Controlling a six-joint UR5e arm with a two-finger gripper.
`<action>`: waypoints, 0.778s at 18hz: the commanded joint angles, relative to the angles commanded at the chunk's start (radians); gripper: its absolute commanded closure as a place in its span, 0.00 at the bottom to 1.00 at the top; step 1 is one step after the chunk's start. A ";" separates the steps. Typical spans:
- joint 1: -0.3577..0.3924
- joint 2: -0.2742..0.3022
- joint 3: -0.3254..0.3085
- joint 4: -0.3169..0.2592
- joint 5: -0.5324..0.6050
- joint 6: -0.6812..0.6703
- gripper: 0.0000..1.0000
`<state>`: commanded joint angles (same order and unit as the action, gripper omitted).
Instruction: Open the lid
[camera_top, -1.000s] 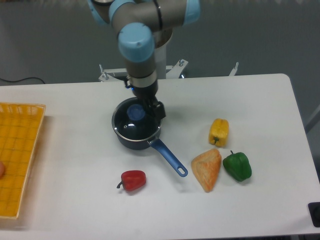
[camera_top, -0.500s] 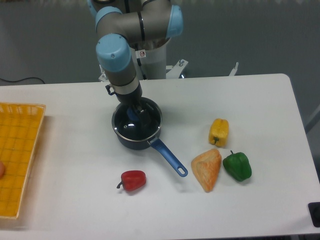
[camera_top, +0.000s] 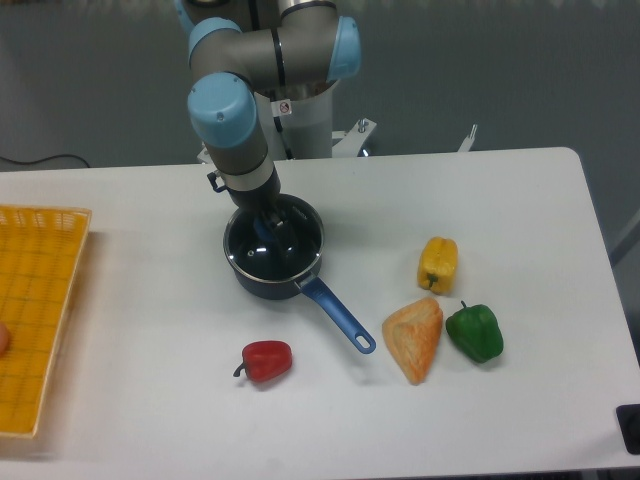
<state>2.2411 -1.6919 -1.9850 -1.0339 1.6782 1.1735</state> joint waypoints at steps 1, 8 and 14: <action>0.000 -0.002 0.000 0.000 -0.005 0.000 0.00; 0.003 -0.003 0.000 -0.003 -0.011 0.024 0.00; 0.009 -0.003 -0.003 -0.005 -0.011 0.067 0.00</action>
<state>2.2503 -1.6950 -1.9881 -1.0385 1.6674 1.2410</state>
